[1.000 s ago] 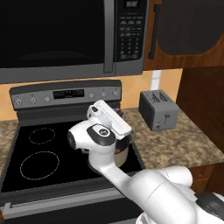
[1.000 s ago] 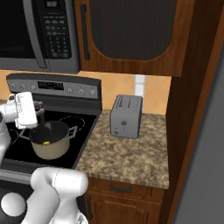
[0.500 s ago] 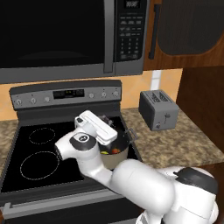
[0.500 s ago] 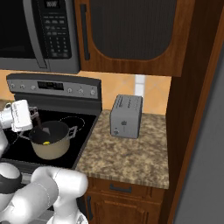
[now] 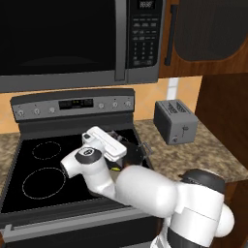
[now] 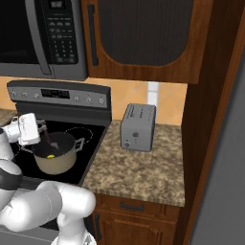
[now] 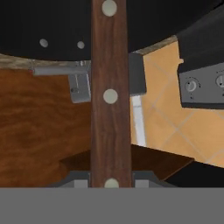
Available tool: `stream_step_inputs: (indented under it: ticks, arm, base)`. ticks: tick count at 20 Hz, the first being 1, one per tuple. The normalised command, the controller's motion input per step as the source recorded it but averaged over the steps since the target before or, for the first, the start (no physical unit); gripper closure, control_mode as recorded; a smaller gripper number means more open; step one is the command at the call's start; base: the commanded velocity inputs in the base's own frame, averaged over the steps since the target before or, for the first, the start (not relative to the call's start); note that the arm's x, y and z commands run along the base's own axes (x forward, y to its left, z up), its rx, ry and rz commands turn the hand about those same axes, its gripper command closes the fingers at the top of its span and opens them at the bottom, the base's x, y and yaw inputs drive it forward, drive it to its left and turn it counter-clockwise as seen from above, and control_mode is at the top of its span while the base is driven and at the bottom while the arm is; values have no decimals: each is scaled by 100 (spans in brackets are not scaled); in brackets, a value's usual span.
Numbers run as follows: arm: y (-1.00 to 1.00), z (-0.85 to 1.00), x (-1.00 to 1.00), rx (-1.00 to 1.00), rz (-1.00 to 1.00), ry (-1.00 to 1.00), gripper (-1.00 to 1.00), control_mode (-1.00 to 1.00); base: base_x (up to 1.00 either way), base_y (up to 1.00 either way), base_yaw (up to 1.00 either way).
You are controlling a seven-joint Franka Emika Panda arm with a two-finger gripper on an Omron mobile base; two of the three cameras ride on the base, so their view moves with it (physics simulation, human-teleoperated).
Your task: Put the lemon and bell pepper in the pot. Retrieve the spatula and lightly stir the vegetables in the pot.
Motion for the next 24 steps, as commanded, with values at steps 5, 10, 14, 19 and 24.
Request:
stream_step_inputs:
  ticks: [5,10,14,19,24]
  arm:
    - [0,-31,2,0,0,5,100,-100]
    - [-1,-30,21,1,0,2,100,-100]
    - [-6,-34,49,0,0,2,100,-100]
    - [0,-10,18,5,8,0,100,-100]
    - [0,3,-2,8,11,-3,100,-100]
  base:
    - [0,0,0]
    - [0,0,0]
    - [0,0,0]
    - [0,0,0]
    - [0,0,0]
